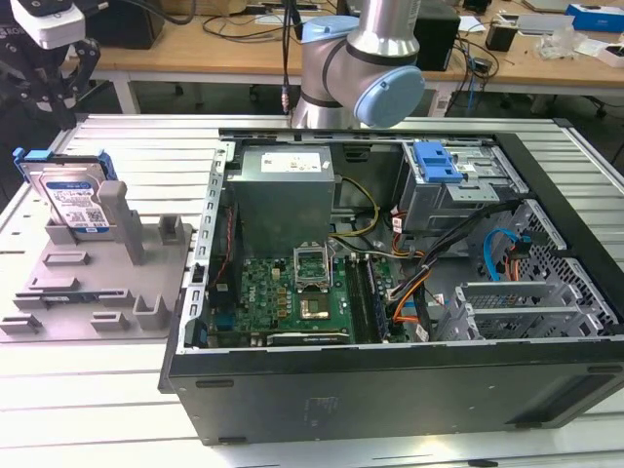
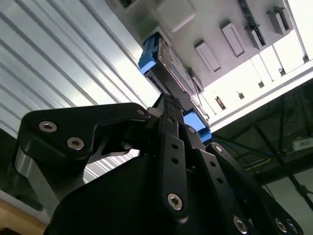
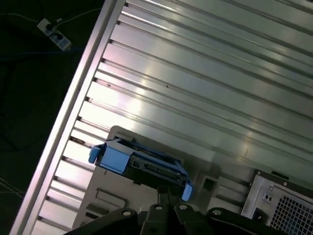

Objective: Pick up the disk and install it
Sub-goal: 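Pick up the disk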

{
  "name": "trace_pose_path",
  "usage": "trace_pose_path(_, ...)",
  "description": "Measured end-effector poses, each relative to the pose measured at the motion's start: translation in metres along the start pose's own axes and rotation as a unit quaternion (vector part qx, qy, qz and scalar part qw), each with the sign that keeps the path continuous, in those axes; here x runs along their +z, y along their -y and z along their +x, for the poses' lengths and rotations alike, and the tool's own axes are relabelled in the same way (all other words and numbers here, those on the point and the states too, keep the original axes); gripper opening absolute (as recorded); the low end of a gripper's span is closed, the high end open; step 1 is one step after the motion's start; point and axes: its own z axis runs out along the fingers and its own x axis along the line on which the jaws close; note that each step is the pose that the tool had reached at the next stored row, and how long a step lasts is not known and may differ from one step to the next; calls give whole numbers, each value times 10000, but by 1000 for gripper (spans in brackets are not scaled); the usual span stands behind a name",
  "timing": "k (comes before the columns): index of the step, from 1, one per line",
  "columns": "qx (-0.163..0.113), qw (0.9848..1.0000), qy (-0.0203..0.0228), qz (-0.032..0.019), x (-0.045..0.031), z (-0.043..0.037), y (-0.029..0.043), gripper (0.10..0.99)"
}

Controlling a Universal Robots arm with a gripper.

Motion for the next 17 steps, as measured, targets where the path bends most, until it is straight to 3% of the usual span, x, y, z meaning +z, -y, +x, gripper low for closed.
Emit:
trace_pose_path(1, -164, 9999, -7, 0, 2, 0, 0, 114)
trace_pose_path(5, -539, 9985, -24, 0, 5, 0, 0, 357)
trace_pose_path(7, -748, 9972, -34, 1, 8, 0, 1, 357)
trace_pose_path(8, -895, 9960, -41, 1, 10, 0, 1, 420)
trace_pose_path(10, -1128, 9936, -52, 1, 14, 0, 1, 420)
trace_pose_path(12, -1441, 9895, -66, 1, 19, 0, 1, 420)
trace_pose_path(13, -1653, 9862, -76, 2, 22, 0, 1, 420)
trace_pose_path(14, -1910, 9815, -88, 2, 25, 0, 1, 498)
trace_pose_path(15, -2046, 9788, -94, 2, 26, 0, 1, 498)
trace_pose_path(16, -2118, 9773, -97, 2, 27, 0, 1, 498)
trace_pose_path(17, -2304, 9730, -106, 3, 29, 0, 2, 498)
